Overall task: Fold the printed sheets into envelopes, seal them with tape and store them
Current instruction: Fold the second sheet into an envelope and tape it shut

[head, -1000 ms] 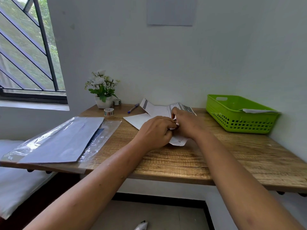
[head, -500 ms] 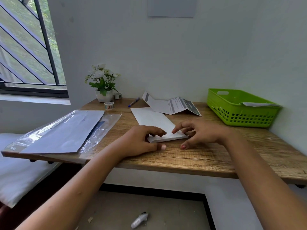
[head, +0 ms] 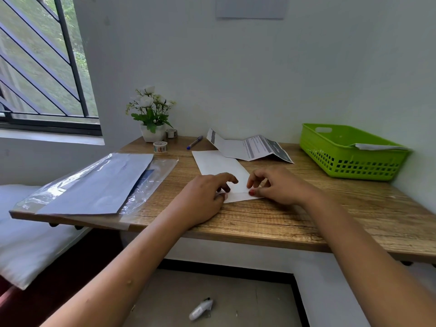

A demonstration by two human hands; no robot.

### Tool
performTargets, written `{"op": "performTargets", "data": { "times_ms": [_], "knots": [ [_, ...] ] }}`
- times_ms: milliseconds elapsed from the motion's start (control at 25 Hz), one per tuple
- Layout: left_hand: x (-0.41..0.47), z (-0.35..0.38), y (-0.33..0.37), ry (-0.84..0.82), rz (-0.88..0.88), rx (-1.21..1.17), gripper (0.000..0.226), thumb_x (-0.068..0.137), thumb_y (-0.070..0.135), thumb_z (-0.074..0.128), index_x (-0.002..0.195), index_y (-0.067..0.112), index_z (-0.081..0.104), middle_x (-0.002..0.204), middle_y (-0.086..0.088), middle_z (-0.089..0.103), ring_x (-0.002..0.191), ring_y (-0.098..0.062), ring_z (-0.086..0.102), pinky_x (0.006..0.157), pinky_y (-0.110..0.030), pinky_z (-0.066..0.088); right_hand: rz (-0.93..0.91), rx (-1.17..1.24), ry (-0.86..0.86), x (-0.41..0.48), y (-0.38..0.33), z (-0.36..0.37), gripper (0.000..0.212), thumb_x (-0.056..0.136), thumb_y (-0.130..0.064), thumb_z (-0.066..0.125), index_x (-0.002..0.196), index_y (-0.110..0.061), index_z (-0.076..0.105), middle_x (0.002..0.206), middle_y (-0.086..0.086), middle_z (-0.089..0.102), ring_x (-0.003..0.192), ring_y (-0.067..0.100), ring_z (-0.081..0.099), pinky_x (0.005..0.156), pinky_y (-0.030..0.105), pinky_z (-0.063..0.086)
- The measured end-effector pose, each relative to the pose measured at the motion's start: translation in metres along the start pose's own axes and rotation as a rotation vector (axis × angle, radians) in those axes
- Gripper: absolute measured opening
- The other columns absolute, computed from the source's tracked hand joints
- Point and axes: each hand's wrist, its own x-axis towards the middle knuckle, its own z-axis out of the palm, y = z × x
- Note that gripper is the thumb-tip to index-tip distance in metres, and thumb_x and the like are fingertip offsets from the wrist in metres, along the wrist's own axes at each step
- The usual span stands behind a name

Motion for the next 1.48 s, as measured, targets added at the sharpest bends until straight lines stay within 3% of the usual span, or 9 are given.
{"op": "performTargets", "data": {
  "times_ms": [200, 400, 520, 600, 760, 1040, 1200, 1360, 1480],
  "knots": [
    [0.001, 0.002, 0.002, -0.030, 0.096, 0.210, 0.032, 0.096, 0.029, 0.043, 0.124, 0.029, 0.060, 0.126, 0.009, 0.062, 0.115, -0.012, 0.053, 0.098, -0.027, 0.041, 0.120, 0.008, 0.032, -0.001, 0.000, -0.003, 0.016, 0.082, -0.024, 0.072, 0.095, -0.026, 0.062, 0.099, -0.005, 0.060, 0.088, 0.009, 0.057, 0.067, 0.019, 0.041],
    [0.003, 0.006, 0.007, -0.014, 0.074, 0.467, 0.045, 0.096, 0.050, 0.036, 0.116, 0.021, 0.063, 0.112, 0.000, 0.067, 0.102, -0.018, 0.059, 0.087, -0.033, 0.050, 0.350, 0.042, 0.046, 0.009, -0.015, 0.000, 0.027, 0.080, -0.018, 0.073, 0.106, -0.014, 0.065, 0.108, 0.005, 0.065, 0.102, 0.021, 0.063, 0.092, 0.038, 0.053],
    [0.005, 0.006, 0.022, -0.055, 0.171, 0.759, 0.039, 0.100, 0.039, 0.035, 0.106, 0.012, 0.062, 0.097, -0.006, 0.067, 0.087, -0.021, 0.063, 0.069, -0.030, 0.051, 0.431, 0.192, -0.021, 0.011, -0.023, -0.006, 0.017, 0.080, -0.009, 0.073, 0.095, -0.010, 0.064, 0.093, 0.008, 0.065, 0.083, 0.021, 0.065, 0.070, 0.031, 0.058],
    [0.004, 0.003, 0.030, -0.092, 0.244, 0.859, 0.040, 0.101, 0.037, 0.034, 0.105, 0.009, 0.061, 0.094, -0.007, 0.066, 0.083, -0.021, 0.063, 0.060, -0.029, 0.044, 0.470, 0.313, -0.068, 0.010, -0.023, -0.011, 0.013, 0.080, -0.003, 0.072, 0.090, -0.007, 0.064, 0.084, 0.010, 0.064, 0.065, 0.016, 0.058, 0.050, 0.022, 0.048],
    [-0.003, 0.002, 0.033, -0.034, 0.181, 0.846, 0.054, 0.099, 0.049, 0.026, 0.097, 0.010, 0.062, 0.088, -0.007, 0.065, 0.077, -0.022, 0.062, 0.054, -0.029, 0.039, 0.479, 0.636, -0.112, 0.013, -0.020, -0.012, 0.026, 0.083, 0.003, 0.065, 0.101, -0.014, 0.059, 0.100, 0.012, 0.061, 0.063, 0.011, 0.048, 0.043, 0.017, 0.042],
    [-0.016, -0.017, 0.030, 0.470, -0.073, 0.445, 0.022, 0.099, 0.019, 0.038, 0.105, 0.015, 0.059, 0.086, -0.002, 0.068, 0.069, -0.020, 0.063, 0.055, -0.029, 0.045, 0.243, 1.129, 0.048, 0.019, -0.044, -0.026, 0.006, 0.094, -0.021, 0.055, 0.100, -0.024, 0.056, 0.076, 0.001, 0.062, 0.058, 0.010, 0.053, 0.048, 0.020, 0.043],
    [-0.012, -0.081, 0.026, 0.845, -0.238, -0.096, 0.021, 0.093, 0.013, 0.047, 0.093, 0.010, 0.068, 0.075, -0.001, 0.061, 0.068, -0.020, 0.051, 0.063, -0.024, 0.031, 0.315, 1.086, 0.164, 0.030, -0.038, -0.025, 0.041, 0.093, -0.036, 0.055, 0.132, -0.030, 0.043, 0.097, -0.004, 0.058, 0.078, 0.012, 0.053, 0.063, 0.030, 0.046],
    [-0.019, -0.116, 0.005, 0.834, -0.299, -0.890, 0.021, 0.093, 0.014, 0.051, 0.079, 0.018, 0.066, 0.073, -0.003, 0.060, 0.071, -0.023, 0.058, 0.062, -0.037, 0.054, 0.415, 1.063, 0.111, 0.028, -0.019, -0.022, 0.062, 0.086, -0.054, 0.057, 0.140, -0.030, 0.037, 0.127, 0.001, 0.050, 0.109, 0.023, 0.052, 0.072, 0.035, 0.048],
    [-0.028, -0.110, -0.007, 0.732, -0.455, -1.246, 0.016, 0.097, 0.008, 0.046, 0.091, 0.011, 0.061, 0.080, -0.007, 0.060, 0.070, -0.017, 0.059, 0.043, -0.028, 0.054, 0.446, 1.155, -0.046, 0.021, -0.010, -0.023, 0.063, 0.083, -0.047, 0.064, 0.136, -0.021, 0.043, 0.126, 0.010, 0.057, 0.094, 0.023, 0.064, 0.077, 0.037, 0.055]
  ]
}}
